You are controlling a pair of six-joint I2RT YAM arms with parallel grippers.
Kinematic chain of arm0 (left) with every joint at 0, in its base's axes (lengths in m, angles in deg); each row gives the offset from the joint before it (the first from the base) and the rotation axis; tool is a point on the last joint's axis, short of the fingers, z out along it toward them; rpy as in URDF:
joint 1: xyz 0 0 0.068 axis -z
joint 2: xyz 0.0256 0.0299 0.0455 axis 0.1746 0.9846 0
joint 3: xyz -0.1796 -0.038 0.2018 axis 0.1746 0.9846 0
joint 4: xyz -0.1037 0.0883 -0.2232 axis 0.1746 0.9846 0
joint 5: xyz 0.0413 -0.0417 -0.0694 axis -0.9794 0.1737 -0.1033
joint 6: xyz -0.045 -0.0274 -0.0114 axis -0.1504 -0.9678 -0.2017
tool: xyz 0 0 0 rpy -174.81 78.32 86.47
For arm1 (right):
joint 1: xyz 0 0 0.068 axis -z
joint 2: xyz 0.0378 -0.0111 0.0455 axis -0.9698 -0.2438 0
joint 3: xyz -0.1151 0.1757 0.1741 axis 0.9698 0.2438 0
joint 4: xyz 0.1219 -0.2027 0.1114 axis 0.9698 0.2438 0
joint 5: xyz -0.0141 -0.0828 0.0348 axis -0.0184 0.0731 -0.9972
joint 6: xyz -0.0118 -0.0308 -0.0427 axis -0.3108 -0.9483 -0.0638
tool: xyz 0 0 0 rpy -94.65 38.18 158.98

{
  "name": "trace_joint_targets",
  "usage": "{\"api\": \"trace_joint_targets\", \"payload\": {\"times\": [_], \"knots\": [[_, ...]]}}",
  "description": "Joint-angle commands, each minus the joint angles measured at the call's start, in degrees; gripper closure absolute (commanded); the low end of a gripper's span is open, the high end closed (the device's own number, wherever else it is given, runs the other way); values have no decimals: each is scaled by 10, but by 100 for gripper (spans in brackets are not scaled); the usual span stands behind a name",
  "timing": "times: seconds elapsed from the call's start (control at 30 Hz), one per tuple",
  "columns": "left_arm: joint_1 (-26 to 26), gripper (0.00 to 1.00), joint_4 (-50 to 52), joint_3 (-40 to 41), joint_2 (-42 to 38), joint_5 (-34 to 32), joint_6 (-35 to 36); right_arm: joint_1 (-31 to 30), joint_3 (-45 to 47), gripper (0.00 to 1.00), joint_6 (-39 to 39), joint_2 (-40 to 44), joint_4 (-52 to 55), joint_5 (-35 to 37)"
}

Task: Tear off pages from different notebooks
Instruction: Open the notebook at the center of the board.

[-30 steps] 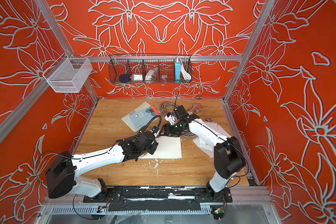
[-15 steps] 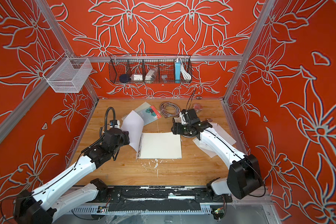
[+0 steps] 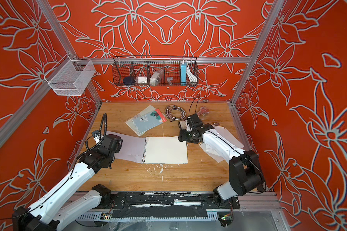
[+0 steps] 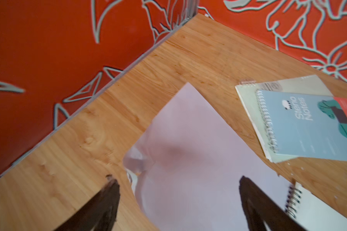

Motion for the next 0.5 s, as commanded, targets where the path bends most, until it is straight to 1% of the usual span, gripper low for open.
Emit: {"api": "trace_joint_targets", "payload": {"times": [0.0,0.07,0.13,0.2,0.27,0.37,0.47], "knots": [[-31,7,67,-7,5,-18,-60,8,-14,24,8,-2,26,16],[-50,6,61,-5,8,9,-53,11,-11,24,9,-3,25,14],[-55,7,12,3,13,54,-16,15,-10,25,8,-6,25,10],[-55,7,-70,19,29,141,26,18,-10,25,5,-11,26,5],[-54,7,-134,31,54,226,41,19,-12,25,2,-25,29,-8],[-43,8,-171,22,146,315,51,19,-25,26,-7,-55,51,-28],[-8,8,-175,-7,227,352,84,19,-33,27,-16,-84,69,-41]]}}
